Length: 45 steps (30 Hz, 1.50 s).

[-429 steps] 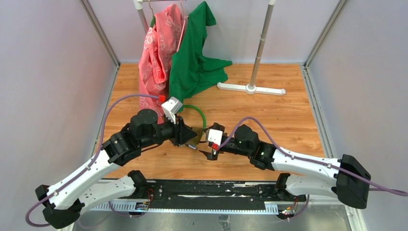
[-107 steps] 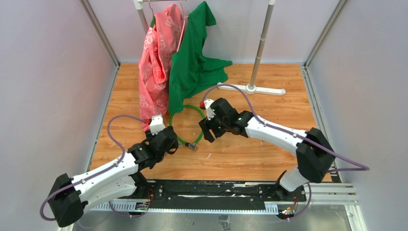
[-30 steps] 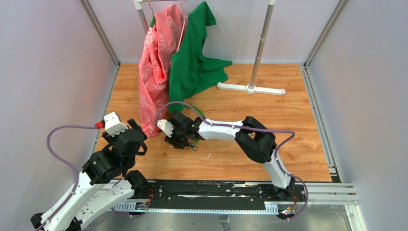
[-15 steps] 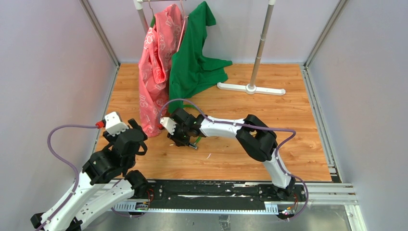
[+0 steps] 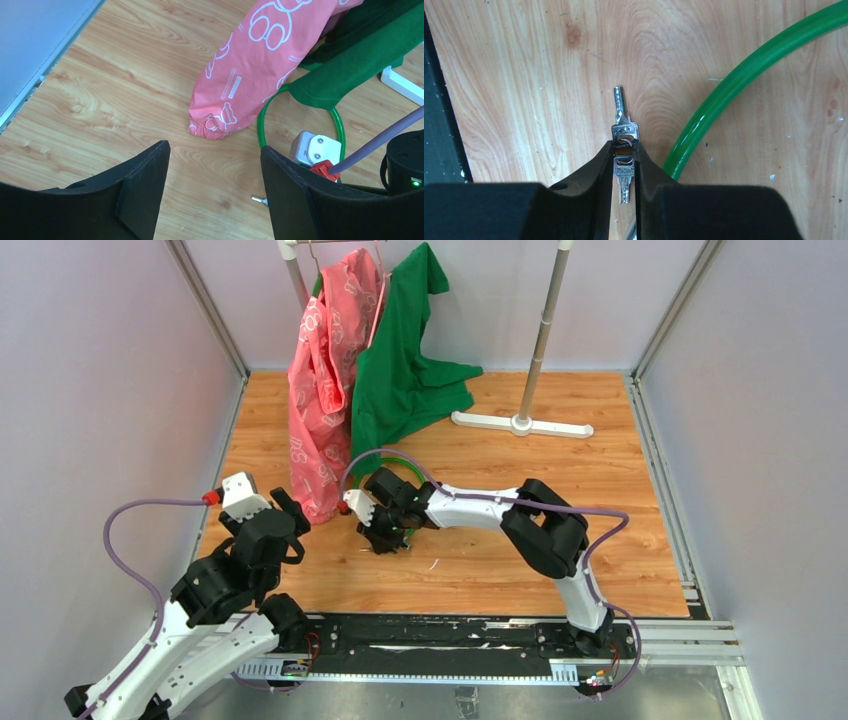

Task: Unlock with the key

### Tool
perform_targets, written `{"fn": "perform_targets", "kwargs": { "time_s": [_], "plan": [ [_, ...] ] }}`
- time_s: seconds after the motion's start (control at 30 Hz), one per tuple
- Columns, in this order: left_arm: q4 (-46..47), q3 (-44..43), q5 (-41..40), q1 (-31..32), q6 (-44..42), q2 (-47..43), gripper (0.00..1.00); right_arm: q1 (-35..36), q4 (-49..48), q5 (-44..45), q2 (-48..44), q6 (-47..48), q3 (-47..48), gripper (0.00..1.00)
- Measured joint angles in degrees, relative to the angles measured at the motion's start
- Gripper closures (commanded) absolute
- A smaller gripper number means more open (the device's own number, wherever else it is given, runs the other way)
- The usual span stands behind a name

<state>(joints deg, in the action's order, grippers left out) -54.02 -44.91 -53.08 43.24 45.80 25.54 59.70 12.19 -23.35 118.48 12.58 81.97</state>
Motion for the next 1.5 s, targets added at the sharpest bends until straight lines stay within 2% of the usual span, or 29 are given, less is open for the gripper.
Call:
{"fn": "perform_targets", "kwargs": {
  "time_s": [0.8,0.97,1.23,1.5],
  "plan": [
    [3.13,0.79,5.27,0.00,-2.29,-0.13,0.31,-0.02,-3.69,-2.16,-7.28,-3.69,-7.13,1.00],
    [6.21,2.01,9.55,-0.02,-4.85,-0.20,0.32,-0.28,-4.57,-2.27,-10.14,-4.20,-9.20,1.00],
    [11.52,2.51,18.01,-0.04,-8.63,0.46,0.35,-2.62,-6.16,-2.36,-20.06,-5.75,-14.97,1.00],
    [17.75,2.89,29.55,-0.04,-12.20,4.15,0.38,-3.50,-6.67,0.35,-29.55,-7.32,-20.44,1.00]
  ]
}}
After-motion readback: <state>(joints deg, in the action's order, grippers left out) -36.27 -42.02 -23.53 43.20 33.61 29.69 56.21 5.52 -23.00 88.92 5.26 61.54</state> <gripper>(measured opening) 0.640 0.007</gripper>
